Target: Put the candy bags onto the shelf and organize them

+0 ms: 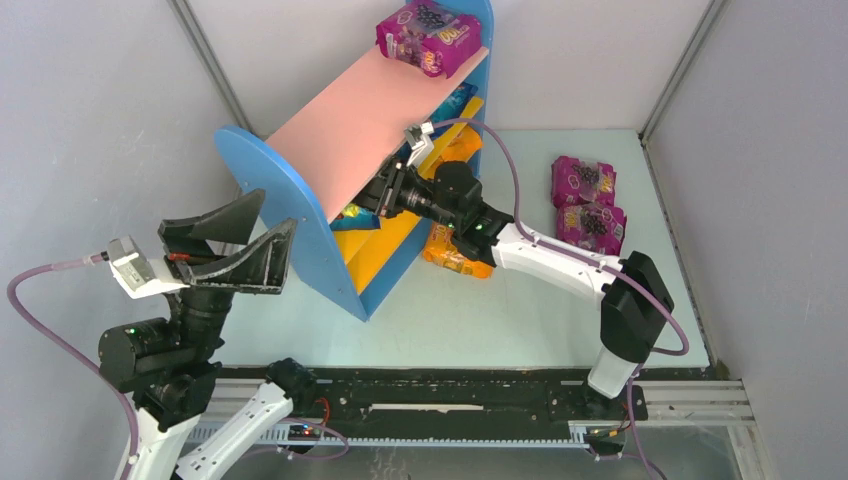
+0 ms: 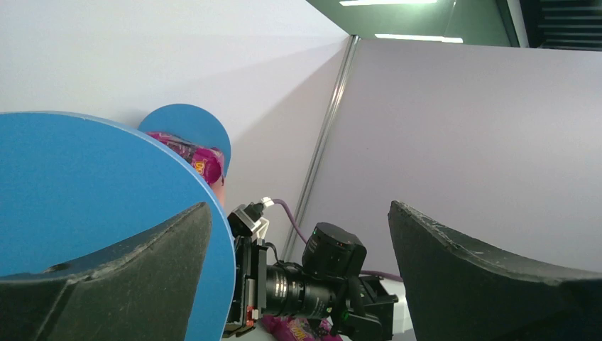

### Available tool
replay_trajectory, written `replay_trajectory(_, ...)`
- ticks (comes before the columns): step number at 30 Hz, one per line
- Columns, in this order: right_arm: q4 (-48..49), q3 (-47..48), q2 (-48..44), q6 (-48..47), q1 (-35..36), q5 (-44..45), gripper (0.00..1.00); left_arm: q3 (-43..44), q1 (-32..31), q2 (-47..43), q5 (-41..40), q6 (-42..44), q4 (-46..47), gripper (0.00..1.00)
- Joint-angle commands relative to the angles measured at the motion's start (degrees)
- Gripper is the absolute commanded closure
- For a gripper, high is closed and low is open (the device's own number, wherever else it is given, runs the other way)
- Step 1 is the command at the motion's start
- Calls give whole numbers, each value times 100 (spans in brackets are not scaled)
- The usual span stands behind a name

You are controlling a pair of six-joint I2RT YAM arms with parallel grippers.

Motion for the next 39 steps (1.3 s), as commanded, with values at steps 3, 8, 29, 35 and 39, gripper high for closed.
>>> replay_trajectory(3, 1316, 366, -118, 174, 404, 1003, 98, 235, 79, -107, -58, -54, -71, 0)
replay_trajectory(8, 1342, 328, -18, 292, 493, 878, 84, 252, 78, -188, -58, -63, -72, 0)
replay_trajectory(29, -809, -371, -1087, -374, 687, 362, 20, 161, 175, 15, 118, -260, 21, 0)
replay_trajectory(35, -1056, -1053, -1784, -477, 373, 568, 17, 131, 175, 122, 138, -282, 47, 0)
replay_trajectory(39, -1057, -1313, -2066, -452, 57, 756, 15, 124, 175, 189, 162, -303, 57, 0)
